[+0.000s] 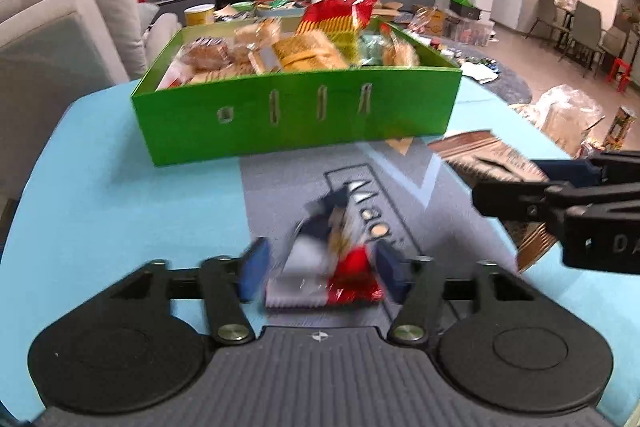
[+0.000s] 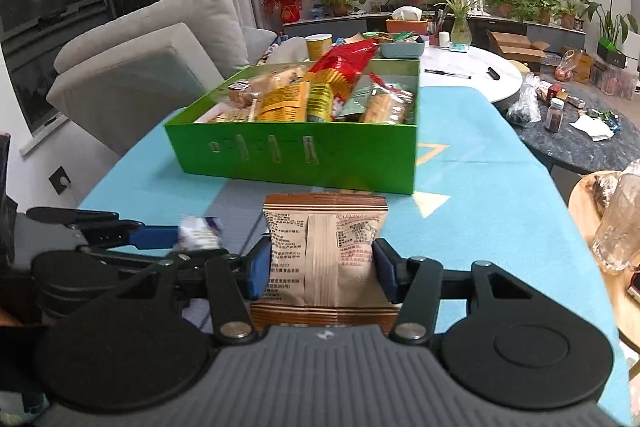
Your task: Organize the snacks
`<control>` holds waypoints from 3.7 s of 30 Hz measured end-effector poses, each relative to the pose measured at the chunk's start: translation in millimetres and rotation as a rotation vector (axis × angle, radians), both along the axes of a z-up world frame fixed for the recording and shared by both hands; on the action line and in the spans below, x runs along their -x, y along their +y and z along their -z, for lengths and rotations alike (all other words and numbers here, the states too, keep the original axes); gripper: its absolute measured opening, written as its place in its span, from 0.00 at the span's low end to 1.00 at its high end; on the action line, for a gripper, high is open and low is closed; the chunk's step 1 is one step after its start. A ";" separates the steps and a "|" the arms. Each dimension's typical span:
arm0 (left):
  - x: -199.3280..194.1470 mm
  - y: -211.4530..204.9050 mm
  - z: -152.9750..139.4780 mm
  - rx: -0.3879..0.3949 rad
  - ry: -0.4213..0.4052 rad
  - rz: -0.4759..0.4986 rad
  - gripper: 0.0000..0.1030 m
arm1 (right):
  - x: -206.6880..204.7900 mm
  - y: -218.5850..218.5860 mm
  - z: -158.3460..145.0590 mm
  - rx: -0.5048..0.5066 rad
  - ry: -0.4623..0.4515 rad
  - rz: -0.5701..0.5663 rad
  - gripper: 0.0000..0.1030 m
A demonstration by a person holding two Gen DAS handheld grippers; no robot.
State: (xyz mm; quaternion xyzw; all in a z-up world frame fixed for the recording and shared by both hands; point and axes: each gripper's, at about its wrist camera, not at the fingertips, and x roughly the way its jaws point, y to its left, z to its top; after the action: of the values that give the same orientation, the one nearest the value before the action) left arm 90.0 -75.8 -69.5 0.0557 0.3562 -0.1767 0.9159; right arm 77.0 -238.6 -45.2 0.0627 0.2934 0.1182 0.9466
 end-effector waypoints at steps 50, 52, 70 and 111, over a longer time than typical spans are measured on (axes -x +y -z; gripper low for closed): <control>10.5 11.4 1.6 0.016 0.005 0.035 0.39 | 14.6 7.1 -14.7 -0.051 -0.017 0.020 0.83; 9.7 9.5 3.3 0.021 0.005 0.040 0.37 | 13.0 5.8 -13.0 -0.057 -0.013 0.020 0.83; 32.4 22.0 -48.7 0.050 -0.138 0.038 0.35 | 25.9 7.2 -28.8 -0.073 -0.060 0.028 0.83; -106.2 -4.8 -97.8 -0.002 -0.251 0.013 0.35 | -97.4 -12.6 -56.6 -0.200 -0.118 0.164 0.83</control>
State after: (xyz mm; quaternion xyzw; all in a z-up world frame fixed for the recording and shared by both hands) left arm 196.2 -80.6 28.3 0.0807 0.2387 -0.1741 0.9519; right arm 174.4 -251.3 11.4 0.1735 0.2177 0.0726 0.9577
